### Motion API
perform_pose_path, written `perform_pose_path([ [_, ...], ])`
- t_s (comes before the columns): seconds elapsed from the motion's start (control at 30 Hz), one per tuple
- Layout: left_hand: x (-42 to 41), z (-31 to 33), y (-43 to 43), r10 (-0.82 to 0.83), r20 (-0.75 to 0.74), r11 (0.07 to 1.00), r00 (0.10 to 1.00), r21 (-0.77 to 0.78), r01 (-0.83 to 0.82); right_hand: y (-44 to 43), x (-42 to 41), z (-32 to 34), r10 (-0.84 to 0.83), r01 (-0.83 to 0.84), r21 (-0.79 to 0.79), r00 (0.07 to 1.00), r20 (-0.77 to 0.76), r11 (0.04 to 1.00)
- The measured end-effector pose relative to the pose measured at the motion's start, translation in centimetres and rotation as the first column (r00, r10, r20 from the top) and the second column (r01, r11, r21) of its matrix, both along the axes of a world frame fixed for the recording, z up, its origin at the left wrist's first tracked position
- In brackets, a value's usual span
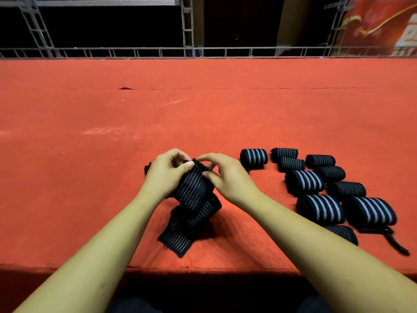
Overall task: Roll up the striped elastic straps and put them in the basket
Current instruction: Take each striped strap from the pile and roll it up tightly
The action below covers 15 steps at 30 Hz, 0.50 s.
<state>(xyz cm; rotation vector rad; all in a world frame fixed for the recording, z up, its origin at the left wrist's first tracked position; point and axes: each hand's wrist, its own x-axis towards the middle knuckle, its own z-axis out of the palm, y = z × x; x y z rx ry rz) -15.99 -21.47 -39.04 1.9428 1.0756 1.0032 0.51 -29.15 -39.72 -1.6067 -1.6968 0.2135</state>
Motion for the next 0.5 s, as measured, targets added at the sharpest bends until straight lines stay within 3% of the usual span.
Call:
perform_pose_path([
  [0.07, 0.2, 0.1, -0.1, 0.011, 0.032, 1.0, 0.999, -0.029, -0.01, -0.3, -0.1, -0.2, -0.004, 0.003, 0.025, 1.0, 0.02, 1.0],
  [0.27, 1.3, 0.1, -1.1, 0.021, 0.085, 0.997, 0.996, -0.082, -0.014, 0.3, -0.2, 0.6, -0.072, 0.063, -0.063, 0.985, -0.155, 0.996],
  [0.37, 1.5, 0.8, -1.3, 0.054, 0.321, 0.911, 0.945, -0.403, 0.086, 0.4, -0.2, 0.5, -0.034, 0.031, -0.025, 0.99, -0.138, 0.999],
  [0.43, 1.2, 1.4, -1.3, 0.034, 0.277, 0.839, 0.96, -0.53, 0.123, 0.3, -0.2, 0.4, 0.014, -0.015, -0.001, 0.992, -0.125, 1.0],
  [0.5, 0.8, 1.4, -1.5, -0.015, 0.175, 0.829, 0.984, -0.548, 0.11, 0.2, -0.2, 0.0, 0.066, -0.066, 0.002, 0.994, -0.091, 0.998],
])
